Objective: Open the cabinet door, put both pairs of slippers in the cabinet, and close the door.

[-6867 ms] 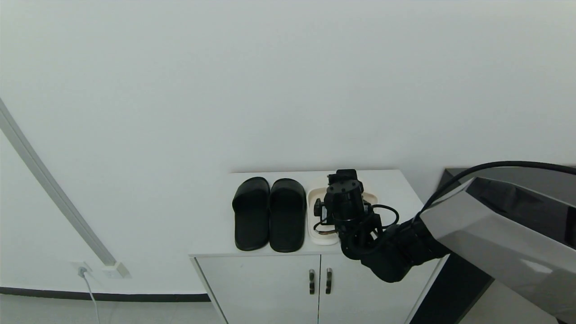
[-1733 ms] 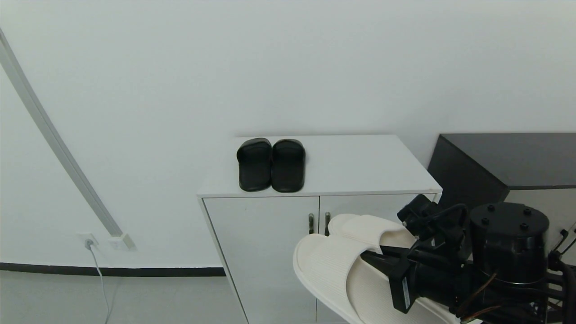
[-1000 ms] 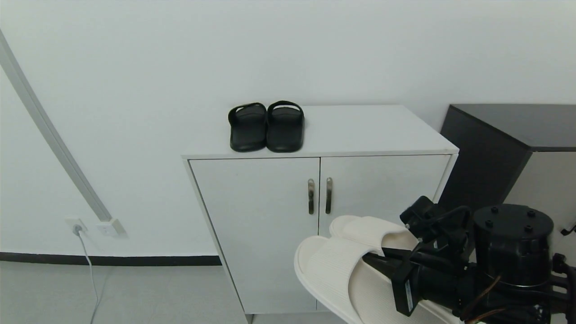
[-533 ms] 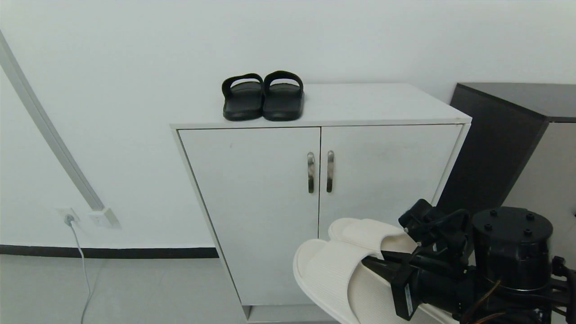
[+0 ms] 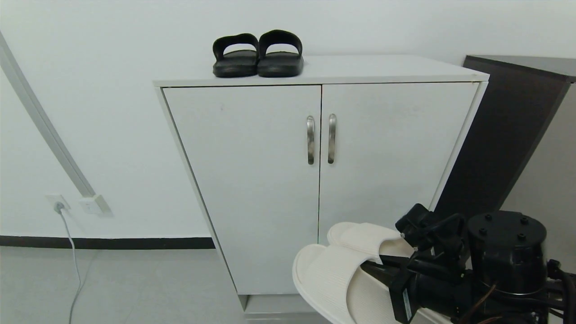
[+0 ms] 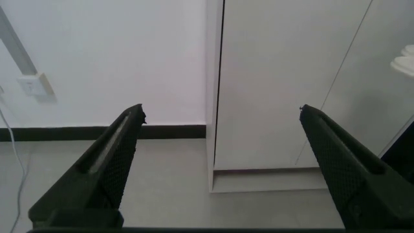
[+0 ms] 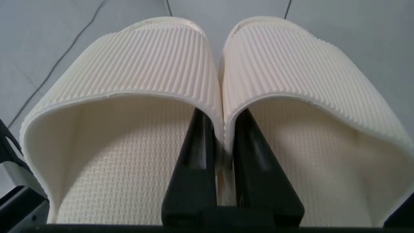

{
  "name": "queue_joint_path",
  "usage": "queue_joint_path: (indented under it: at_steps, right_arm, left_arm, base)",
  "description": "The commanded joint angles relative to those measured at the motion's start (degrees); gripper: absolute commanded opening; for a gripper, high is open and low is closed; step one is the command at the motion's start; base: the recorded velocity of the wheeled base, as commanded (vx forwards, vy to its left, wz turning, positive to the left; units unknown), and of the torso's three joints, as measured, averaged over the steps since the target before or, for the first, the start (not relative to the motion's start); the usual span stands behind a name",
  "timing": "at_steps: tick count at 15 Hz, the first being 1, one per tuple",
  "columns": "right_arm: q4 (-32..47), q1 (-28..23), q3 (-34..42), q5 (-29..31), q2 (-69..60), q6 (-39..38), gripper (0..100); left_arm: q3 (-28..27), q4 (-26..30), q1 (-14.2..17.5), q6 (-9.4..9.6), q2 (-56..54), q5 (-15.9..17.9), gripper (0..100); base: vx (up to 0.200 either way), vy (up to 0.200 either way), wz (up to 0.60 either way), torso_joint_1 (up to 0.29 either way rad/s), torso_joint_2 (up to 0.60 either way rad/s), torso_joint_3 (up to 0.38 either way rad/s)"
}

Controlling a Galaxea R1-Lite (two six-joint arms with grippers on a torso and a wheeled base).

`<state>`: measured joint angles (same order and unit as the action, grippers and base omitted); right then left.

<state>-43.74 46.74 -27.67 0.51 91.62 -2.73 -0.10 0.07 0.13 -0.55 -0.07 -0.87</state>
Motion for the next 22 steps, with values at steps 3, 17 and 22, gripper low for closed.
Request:
queue_joint_path:
  at_steps: [3, 17, 22]
  right_arm:
    - [-0.03, 0.02, 0.07, -0.07, 0.40, 0.01, 0]
    - [-3.02, 0.99, 2.45, 0.02, -0.04, 1.76, 0]
    - [-2.93, 1.25, 2.62, 0.10, 0.48, 2.91, 0]
  left_arm:
    - [0.01, 0.01, 0.04, 0.02, 0.07, -0.01, 100]
    - [-18.97, -6.14, -0.05, 1.95, 26.97, 12.12, 100]
    - [-21.00, -21.17, -3.65, 1.34, 46.22, 22.05, 100]
  base:
    - [0.000, 0.000, 0.00, -0.008, 0.21, 0.199]
    - [0.000, 0.000, 0.00, 0.000, 0.03, 0.024]
    - [0.000, 0.000, 0.00, 0.000, 0.00, 0.000]
